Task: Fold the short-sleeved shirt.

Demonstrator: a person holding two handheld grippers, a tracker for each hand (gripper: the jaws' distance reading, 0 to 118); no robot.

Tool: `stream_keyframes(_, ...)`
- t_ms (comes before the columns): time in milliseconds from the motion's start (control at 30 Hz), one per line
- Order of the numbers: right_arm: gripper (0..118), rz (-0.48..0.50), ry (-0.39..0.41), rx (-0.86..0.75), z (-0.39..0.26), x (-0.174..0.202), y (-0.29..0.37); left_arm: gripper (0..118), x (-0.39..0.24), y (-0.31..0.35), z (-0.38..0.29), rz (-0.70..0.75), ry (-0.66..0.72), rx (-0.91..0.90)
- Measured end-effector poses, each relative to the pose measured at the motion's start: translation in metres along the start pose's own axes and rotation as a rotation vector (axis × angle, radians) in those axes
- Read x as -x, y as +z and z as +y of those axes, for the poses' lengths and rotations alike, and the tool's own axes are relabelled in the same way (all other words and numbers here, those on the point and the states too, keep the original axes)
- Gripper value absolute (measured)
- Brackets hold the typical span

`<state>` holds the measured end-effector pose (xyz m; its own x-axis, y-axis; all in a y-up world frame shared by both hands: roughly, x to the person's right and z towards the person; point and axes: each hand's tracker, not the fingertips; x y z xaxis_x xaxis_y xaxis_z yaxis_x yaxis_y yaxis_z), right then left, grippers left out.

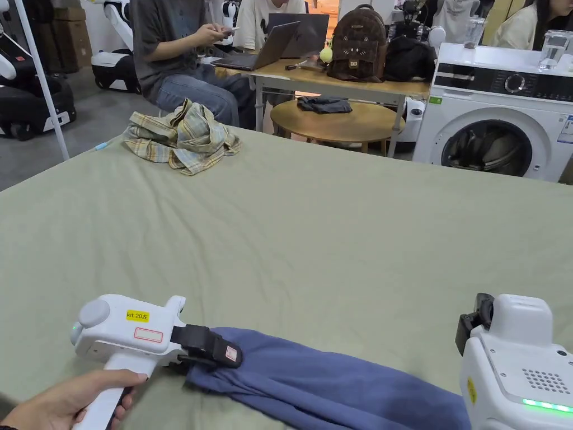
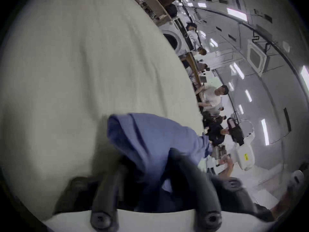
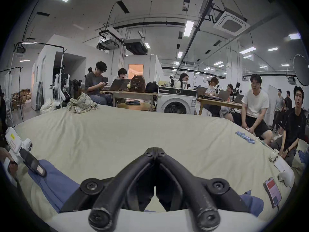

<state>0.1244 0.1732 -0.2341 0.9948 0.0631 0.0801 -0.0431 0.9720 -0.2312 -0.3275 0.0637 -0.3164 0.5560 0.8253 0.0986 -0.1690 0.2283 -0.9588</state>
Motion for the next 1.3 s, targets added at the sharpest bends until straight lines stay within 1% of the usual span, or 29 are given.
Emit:
stream_keyframes(33, 0, -0.001, -0.001, 0.002, 0.000, 0.000, 0.000, 12, 0.000, -0.003, -0.002, 0.036, -0.007, 0.009)
stream_keyframes(67, 0, 0.000, -0.001, 0.004, 0.000, -0.001, 0.000, 9, -0.002, -0.001, -0.003, 0.016, -0.007, -0.019)
stream_keyframes(100, 0, 0.001, -0.001, 0.006, 0.001, -0.002, -0.001, 8, -0.004, 0.002, -0.004, 0.002, -0.012, -0.038)
stream_keyframes(200, 0, 0.001, 0.007, 0.003, 0.003, -0.005, 0.002, 6, -0.004, 0.014, 0.000, 0.026, -0.020, -0.050)
stream_keyframes(333, 0, -0.007, 0.018, -0.002, 0.007, -0.010, 0.001, 5, -0.023, 0.041, -0.003, -0.028, -0.021, -0.122)
stream_keyframes(400, 0, -0.008, 0.017, -0.004, 0.008, -0.012, 0.000, 5, -0.031, 0.059, -0.002, 0.014, -0.041, -0.168)
stream_keyframes(533, 0, -0.006, 0.022, -0.003, 0.009, -0.013, 0.000, 5, -0.033, 0.096, 0.000, 0.051, -0.008, -0.194)
stream_keyframes(633, 0, 0.000, 0.029, 0.002, 0.008, -0.012, 0.000, 6, -0.044, 0.108, -0.002, 0.166, -0.029, -0.191)
stream_keyframes(700, 0, 0.003, 0.028, 0.005, 0.008, -0.012, 0.000, 6, -0.054, 0.106, -0.006, 0.191, -0.043, -0.184)
stream_keyframes(800, 0, 0.005, 0.027, 0.007, 0.008, -0.012, 0.001, 6, -0.076, 0.098, -0.008, 0.212, -0.072, -0.178)
stream_keyframes(900, 0, 0.007, 0.027, 0.010, 0.008, -0.014, 0.003, 6, -0.103, 0.083, -0.010, 0.178, -0.109, -0.171)
stream_keyframes(933, 0, 0.008, 0.026, 0.010, 0.008, -0.014, 0.004, 6, -0.110, 0.077, -0.010, 0.157, -0.124, -0.162)
stream_keyframes(1033, 0, 0.003, 0.029, 0.013, 0.007, -0.017, 0.005, 6, -0.135, 0.052, -0.013, 0.020, -0.145, -0.104)
stream_keyframes(1100, 0, 0.002, 0.027, 0.018, 0.005, -0.019, 0.006, 6, -0.151, 0.034, -0.017, -0.040, -0.153, -0.058)
stream_keyframes(1167, 0, -0.001, 0.029, 0.023, 0.003, -0.020, 0.007, 6, -0.155, 0.016, -0.020, -0.033, -0.148, -0.035)
stream_keyframes(1200, 0, -0.002, 0.028, 0.026, 0.003, -0.022, 0.007, 6, -0.161, -0.009, -0.019, -0.023, -0.151, -0.001)
stream_keyframes(1267, 0, -0.005, 0.025, 0.030, 0.001, -0.024, 0.009, 6, -0.163, -0.041, -0.019, 0.024, -0.154, 0.047)
stream_keyframes(1300, 0, -0.008, 0.025, 0.033, 0.001, -0.026, 0.009, 6, -0.163, -0.057, -0.020, 0.070, -0.162, 0.073)
